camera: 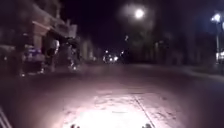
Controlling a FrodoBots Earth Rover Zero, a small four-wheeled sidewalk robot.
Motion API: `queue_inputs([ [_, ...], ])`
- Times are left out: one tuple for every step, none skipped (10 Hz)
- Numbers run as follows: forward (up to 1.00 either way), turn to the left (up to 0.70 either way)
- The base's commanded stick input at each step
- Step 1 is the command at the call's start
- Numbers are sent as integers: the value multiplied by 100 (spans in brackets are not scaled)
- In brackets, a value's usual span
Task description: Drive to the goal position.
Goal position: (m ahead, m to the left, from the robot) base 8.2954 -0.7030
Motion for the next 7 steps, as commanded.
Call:
queue_inputs([
  [50,0],
  [50,0],
  [50,0],
  [50,0],
  [50,0],
  [50,0],
  [50,0],
])
